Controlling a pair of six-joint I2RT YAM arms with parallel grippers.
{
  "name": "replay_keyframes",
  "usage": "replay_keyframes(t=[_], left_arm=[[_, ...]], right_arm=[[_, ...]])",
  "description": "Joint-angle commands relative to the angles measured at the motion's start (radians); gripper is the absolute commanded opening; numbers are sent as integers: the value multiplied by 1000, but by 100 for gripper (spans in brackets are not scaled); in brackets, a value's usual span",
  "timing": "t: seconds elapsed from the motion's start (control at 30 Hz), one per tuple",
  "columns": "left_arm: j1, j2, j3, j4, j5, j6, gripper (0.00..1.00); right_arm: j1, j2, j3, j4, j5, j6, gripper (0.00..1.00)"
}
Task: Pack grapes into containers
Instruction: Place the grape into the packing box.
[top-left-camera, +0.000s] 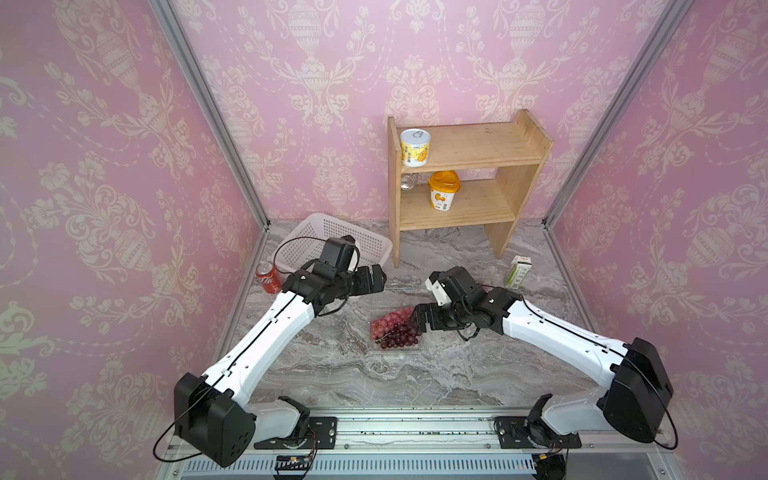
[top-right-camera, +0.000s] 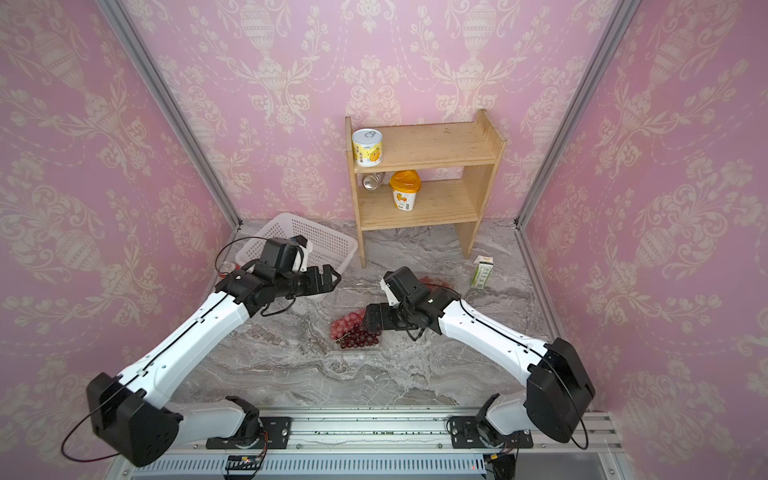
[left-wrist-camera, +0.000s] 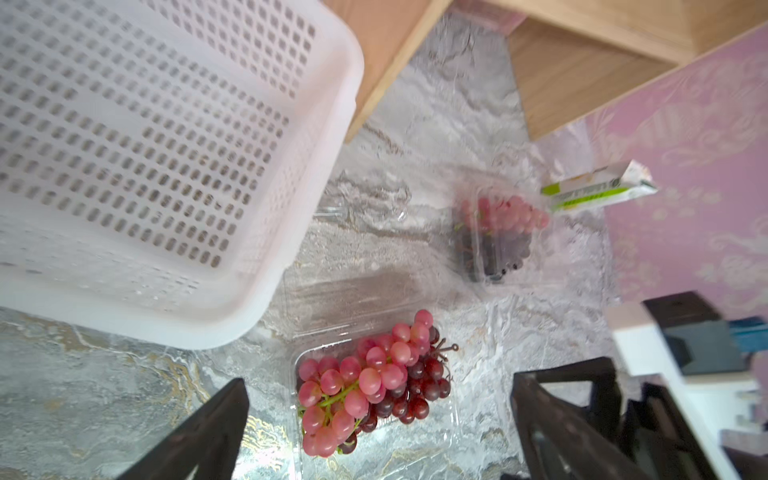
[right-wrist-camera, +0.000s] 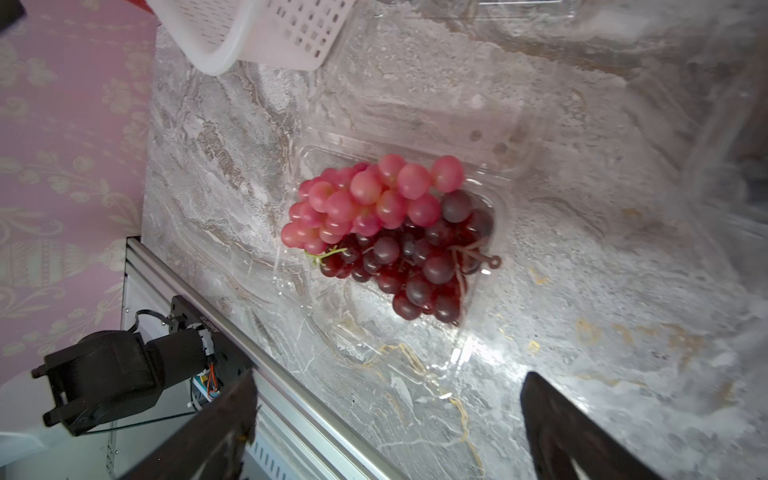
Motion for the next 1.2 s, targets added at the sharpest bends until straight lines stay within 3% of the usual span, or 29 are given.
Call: replay_keyframes(t=[0.0, 0.17, 0.43, 0.8, 1.17], left_arm=[[50, -59, 18, -62, -37, 27, 99], [108, -120, -4, -76, -29, 39, 99], [111, -150, -65, -76, -24, 39, 99], [119, -126, -109, -47, -8, 42, 99], [121, -109, -138, -28, -2, 45, 99]], right_arm=[[19, 67, 61, 75, -34, 12, 100], [16, 216, 192, 87, -39, -3, 100], [16, 373, 270, 149, -93, 23, 100], [25, 391, 165, 216, -98, 50, 100], [21, 324, 226, 102, -55, -4, 100]])
